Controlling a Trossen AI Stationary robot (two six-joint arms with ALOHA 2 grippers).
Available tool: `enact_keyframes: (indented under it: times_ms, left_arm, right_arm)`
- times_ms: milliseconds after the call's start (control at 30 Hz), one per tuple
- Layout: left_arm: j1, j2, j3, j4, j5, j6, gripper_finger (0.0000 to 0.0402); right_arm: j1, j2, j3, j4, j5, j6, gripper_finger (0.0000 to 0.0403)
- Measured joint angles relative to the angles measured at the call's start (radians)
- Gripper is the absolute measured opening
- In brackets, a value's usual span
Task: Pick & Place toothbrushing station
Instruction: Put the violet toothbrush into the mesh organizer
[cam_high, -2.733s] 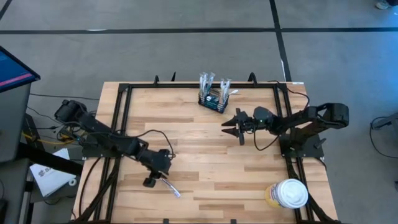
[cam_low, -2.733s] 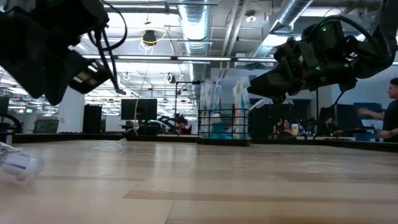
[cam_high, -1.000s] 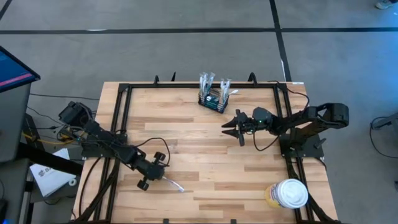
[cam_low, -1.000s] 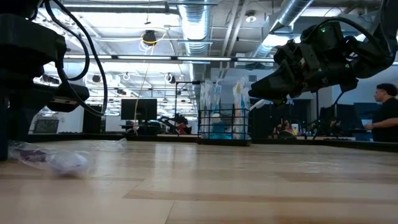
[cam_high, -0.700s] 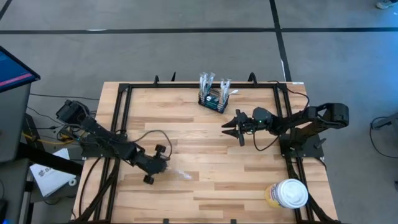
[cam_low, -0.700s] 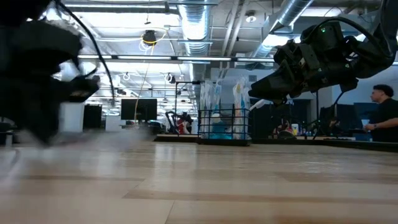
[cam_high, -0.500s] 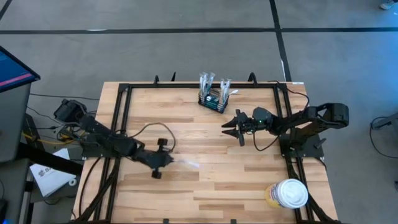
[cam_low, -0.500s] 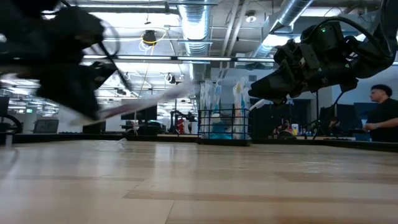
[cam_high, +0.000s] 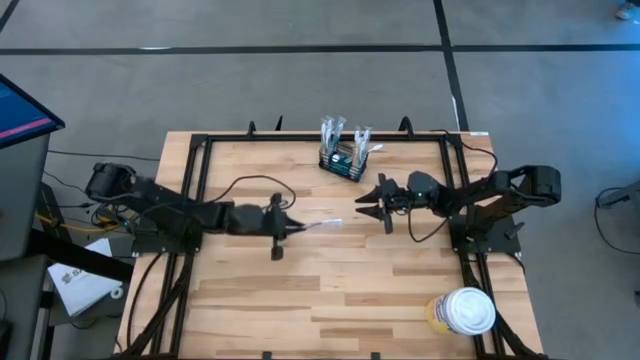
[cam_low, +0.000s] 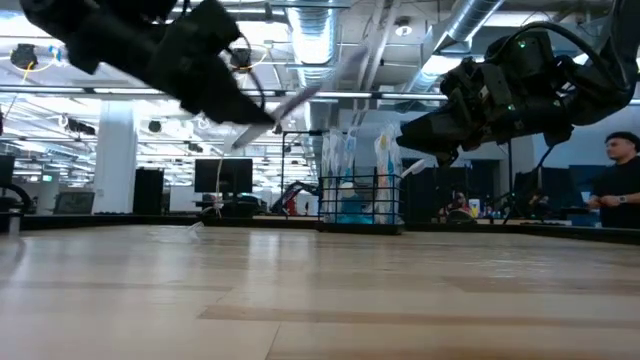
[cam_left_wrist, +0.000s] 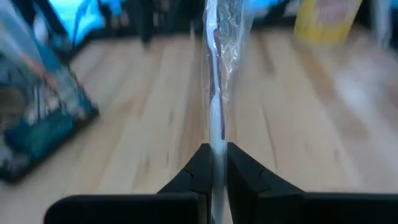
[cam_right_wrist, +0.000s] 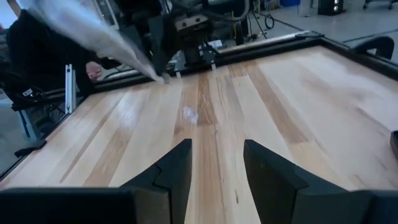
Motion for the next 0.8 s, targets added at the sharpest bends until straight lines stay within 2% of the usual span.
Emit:
enact_keyframes:
  times_ms: [133, 400, 800]
  left_arm:
    - [0.069, 0.000, 0.001, 0.138, 0.069, 0.033, 0.0013]
    - [0.164, 0.027, 0.002, 0.303, 0.157, 0.034, 0.0014]
    - [0.222, 0.258, 0.002, 0.667, 0.181, 0.031, 0.0014]
  right_arm:
    - [0.001, 0.000, 0.029, 0.000, 0.000, 0.000, 0.0137]
    - [0.027, 0.000, 0.108, -0.002, 0.000, -0.003, 0.0137]
    - [0.026, 0.000, 0.228, -0.005, 0.000, -0.003, 0.0138]
